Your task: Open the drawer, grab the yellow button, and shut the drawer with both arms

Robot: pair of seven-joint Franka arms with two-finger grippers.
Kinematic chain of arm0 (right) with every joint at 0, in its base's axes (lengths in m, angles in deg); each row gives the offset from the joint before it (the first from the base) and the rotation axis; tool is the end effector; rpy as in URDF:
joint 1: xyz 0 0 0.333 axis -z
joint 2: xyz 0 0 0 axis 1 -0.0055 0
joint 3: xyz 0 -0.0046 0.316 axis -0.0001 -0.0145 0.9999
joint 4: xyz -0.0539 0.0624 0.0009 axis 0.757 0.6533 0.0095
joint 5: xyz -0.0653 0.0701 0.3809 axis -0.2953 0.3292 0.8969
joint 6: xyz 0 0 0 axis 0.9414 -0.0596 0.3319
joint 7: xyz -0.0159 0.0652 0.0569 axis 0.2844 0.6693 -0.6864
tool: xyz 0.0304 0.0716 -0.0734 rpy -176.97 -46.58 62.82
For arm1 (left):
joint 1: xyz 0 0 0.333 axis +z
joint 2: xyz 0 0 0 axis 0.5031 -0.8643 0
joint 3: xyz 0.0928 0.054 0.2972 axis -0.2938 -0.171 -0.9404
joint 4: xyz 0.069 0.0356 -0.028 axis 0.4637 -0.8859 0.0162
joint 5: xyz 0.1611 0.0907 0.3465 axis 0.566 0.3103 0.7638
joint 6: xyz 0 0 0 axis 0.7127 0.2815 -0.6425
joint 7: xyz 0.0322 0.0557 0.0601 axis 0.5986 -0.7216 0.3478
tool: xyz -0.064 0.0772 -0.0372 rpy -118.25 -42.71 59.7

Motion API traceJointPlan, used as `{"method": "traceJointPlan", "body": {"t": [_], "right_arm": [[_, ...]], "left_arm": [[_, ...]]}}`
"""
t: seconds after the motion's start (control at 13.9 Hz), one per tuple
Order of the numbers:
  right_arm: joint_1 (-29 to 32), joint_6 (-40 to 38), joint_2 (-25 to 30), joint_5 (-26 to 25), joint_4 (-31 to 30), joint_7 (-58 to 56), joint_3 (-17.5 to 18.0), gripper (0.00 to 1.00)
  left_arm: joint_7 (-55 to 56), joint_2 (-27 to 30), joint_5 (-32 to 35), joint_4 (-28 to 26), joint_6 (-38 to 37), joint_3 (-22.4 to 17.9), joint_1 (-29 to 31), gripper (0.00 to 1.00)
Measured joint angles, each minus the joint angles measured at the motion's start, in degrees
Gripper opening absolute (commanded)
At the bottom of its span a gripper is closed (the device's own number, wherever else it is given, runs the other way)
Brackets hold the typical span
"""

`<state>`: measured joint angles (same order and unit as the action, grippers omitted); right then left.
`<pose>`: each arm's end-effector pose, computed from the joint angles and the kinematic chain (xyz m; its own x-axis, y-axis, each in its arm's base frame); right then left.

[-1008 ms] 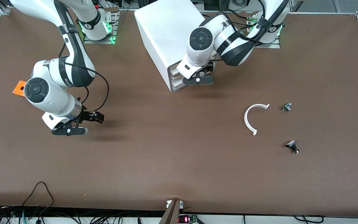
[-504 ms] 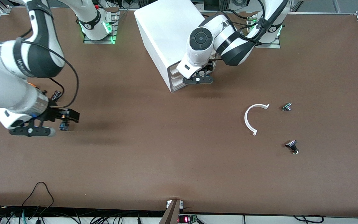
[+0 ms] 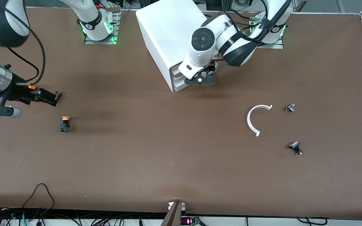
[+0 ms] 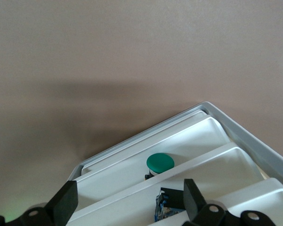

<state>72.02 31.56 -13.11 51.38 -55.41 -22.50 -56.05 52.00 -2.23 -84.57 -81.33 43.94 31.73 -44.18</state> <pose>0.6184 0.0532 0.5705 0.9963 -0.0824 -0.0231 -0.0827 -0.9965 -0.0117 0.4356 -0.4455 0.3647 0.9687 0.0608 -0.2406 0.0643 -0.9979 0.0064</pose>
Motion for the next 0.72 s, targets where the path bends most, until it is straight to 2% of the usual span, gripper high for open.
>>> {"method": "traceJointPlan", "body": {"t": [0.07,0.14,0.29,0.5,0.58,0.72], "right_arm": [[1.1,-1.6,1.0,0.0,0.0,1.2,1.4,1.00],[3.3,-2.9,1.9,-0.1,0.0,1.8,4.2,1.00],[8.8,-4.4,3.3,-1.3,0.0,2.1,10.9,1.00],[16.2,-6.0,4.9,-4.3,0.0,2.4,20.7,1.00],[17.1,-6.2,5.7,-4.9,0.0,2.7,22.2,1.00],[17.2,-7.2,7.4,-5.1,0.0,3.7,22.6,1.00]], "left_arm": [[0.0,0.0,0.0,0.9,-0.2,0.0,0.6,0.99],[-0.1,0.1,0.0,2.6,-1.0,-0.1,1.8,0.99],[-3.7,0.2,1.0,7.0,-4.9,-0.1,5.4,0.99],[-13.0,0.6,6.6,12.2,-11.9,-0.2,11.0,0.99],[-17.5,0.6,7.3,13.8,-14.5,-0.3,12.9,0.99],[-28.2,0.8,8.3,17.0,-19.9,-0.4,17.4,0.99]]}}
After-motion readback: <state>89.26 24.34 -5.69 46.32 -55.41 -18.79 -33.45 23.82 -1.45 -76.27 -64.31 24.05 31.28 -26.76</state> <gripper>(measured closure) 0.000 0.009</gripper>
